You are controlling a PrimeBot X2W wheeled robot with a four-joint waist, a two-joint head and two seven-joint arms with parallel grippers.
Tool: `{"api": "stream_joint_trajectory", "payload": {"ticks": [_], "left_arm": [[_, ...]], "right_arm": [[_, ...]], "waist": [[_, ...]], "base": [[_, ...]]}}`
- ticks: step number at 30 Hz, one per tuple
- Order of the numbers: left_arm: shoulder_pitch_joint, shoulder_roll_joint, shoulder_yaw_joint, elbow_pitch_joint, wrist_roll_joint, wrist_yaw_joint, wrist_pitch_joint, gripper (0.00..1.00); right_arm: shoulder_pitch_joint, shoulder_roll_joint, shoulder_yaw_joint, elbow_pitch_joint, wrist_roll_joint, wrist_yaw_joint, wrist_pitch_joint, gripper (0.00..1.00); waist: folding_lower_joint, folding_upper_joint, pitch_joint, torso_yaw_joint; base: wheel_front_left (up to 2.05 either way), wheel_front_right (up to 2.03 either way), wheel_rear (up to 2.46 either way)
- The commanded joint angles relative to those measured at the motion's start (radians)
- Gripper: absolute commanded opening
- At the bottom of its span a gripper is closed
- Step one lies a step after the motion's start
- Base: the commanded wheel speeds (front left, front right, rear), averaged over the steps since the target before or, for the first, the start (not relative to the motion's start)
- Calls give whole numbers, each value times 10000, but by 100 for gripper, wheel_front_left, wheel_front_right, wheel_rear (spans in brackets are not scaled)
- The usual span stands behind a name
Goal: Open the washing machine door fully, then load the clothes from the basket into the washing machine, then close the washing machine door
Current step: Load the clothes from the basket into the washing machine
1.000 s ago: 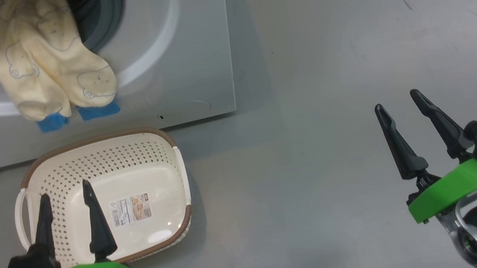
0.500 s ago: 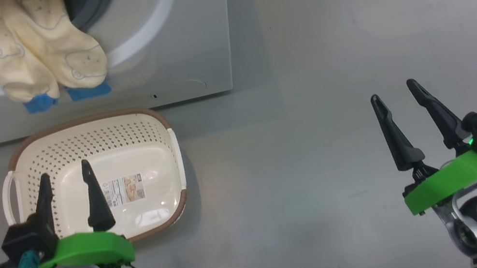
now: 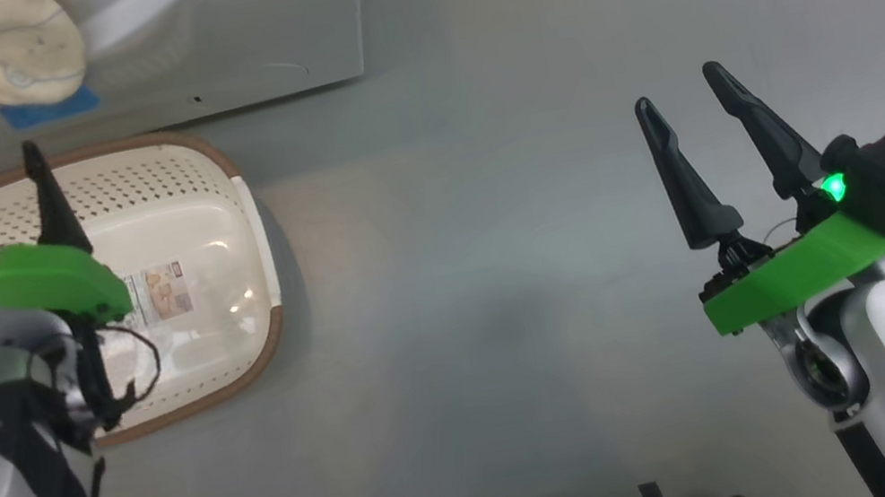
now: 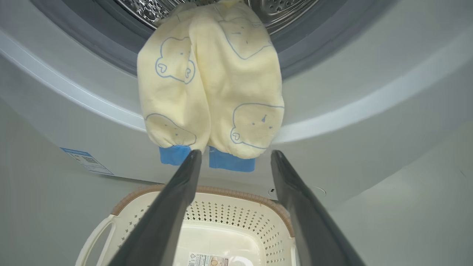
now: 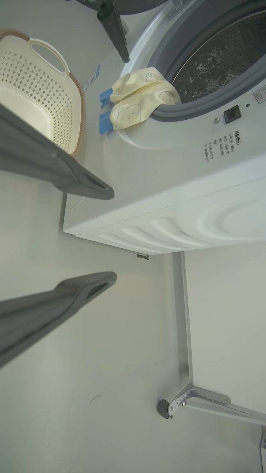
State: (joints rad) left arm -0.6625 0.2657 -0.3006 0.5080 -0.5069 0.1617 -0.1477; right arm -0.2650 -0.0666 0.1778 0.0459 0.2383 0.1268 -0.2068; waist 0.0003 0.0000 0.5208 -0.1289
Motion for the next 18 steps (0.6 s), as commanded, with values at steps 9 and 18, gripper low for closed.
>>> {"api": "stream_joint_trajectory", "payload": {"ticks": [9,18], "left_arm": [[-2302,1131,758,2047,-269,-531,187,100],[-3635,1950,762,3366,-58,-662,315,100]], "right_arm": [[-808,-3,701,170,427,39,-421,100],[-1036,69,848,371,670,39,-535,100]], "waist": [[-3,0,1226,-1060],[-3,0,1818,-1598]], "base": [[0,0,0],[0,0,0]]}}
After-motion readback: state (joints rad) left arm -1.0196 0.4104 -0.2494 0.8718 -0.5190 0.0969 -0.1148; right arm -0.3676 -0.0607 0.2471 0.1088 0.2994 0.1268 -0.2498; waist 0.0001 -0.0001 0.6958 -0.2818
